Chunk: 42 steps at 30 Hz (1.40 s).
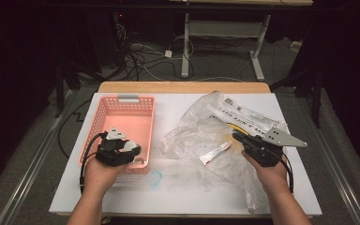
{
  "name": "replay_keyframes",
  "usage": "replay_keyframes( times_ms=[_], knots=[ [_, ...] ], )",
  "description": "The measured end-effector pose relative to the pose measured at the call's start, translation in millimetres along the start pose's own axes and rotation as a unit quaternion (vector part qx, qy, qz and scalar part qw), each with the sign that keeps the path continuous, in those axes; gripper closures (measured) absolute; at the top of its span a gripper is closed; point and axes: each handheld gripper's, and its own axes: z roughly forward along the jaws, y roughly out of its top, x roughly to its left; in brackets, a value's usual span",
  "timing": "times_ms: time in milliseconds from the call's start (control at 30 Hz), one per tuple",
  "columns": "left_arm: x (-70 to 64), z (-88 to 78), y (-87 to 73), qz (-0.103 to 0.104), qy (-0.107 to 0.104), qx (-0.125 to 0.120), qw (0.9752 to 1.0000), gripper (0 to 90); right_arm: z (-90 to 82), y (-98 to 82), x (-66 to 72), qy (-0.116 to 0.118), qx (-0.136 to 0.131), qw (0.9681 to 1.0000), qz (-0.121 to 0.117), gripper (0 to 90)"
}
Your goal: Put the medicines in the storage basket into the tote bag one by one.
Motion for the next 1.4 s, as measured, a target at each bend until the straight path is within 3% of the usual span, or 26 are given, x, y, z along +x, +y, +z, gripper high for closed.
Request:
replay_keyframes(
  times_ms=[567,667,1033,1400],
  knots=[
    [-2.6,-5.6,-14.7,-0.012,0.005,-0.059,0.9982,49.0,-3.3,0.7,-0.7,-0.001,-0.005,1.0000,-0.002,90.0],
    [-2.6,-8.0,-14.9,-0.022,-0.005,-0.075,0.9969,49.0,-3.5,0.5,-1.1,-0.002,-0.005,1.0000,-0.001,90.0],
    [-10.0,-17.2,-12.4,-0.012,0.001,-0.108,0.9941,49.0,-3.7,0.9,-1.3,-0.002,-0.006,1.0000,-0.002,90.0],
    [-29.0,-30.7,-3.7,0.007,-0.016,-0.138,0.9903,49.0,-3.3,0.5,-1.3,-0.002,-0.005,1.0000,-0.002,90.0]
  ],
)
